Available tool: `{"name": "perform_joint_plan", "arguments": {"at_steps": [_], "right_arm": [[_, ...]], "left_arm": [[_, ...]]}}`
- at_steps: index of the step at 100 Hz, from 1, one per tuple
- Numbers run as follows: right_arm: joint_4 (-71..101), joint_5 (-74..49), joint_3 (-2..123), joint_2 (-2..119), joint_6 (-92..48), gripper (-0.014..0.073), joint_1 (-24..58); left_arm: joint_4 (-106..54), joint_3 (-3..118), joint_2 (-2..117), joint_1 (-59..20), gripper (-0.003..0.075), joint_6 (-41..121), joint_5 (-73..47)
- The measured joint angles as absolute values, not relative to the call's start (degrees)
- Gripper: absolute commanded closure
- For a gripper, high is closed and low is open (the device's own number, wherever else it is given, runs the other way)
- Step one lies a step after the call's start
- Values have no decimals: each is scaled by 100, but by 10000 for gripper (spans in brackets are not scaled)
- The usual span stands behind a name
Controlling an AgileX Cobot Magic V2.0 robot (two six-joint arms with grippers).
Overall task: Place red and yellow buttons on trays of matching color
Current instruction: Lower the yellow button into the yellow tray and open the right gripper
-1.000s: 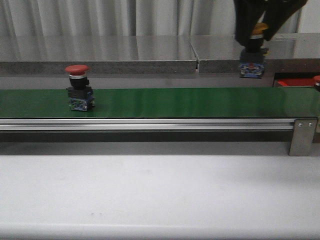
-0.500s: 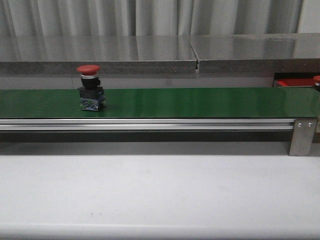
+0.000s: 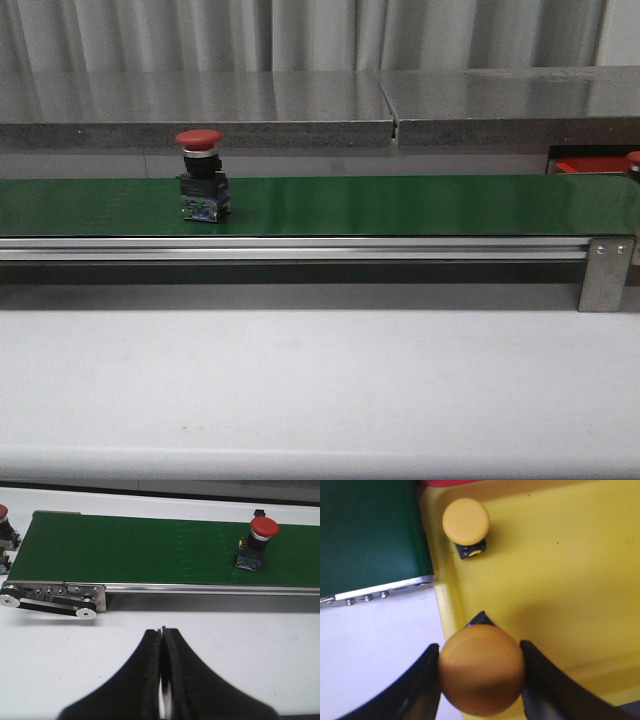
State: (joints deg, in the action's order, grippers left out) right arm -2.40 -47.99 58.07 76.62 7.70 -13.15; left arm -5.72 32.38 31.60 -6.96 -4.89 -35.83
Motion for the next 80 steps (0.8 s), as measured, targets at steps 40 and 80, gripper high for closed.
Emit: {"name": "perform_joint_plan", "arguments": {"at_steps": [40, 80], "right_arm": [[-71, -4048, 5547, 8283, 791, 461, -1448], [-59, -3421, 5547, 8954, 791, 461, -1516]], "left_arm": [[-563, 3238, 3160, -696, 741, -489, -3583], [-563, 3238, 3160, -696, 741, -489, -3583]]}}
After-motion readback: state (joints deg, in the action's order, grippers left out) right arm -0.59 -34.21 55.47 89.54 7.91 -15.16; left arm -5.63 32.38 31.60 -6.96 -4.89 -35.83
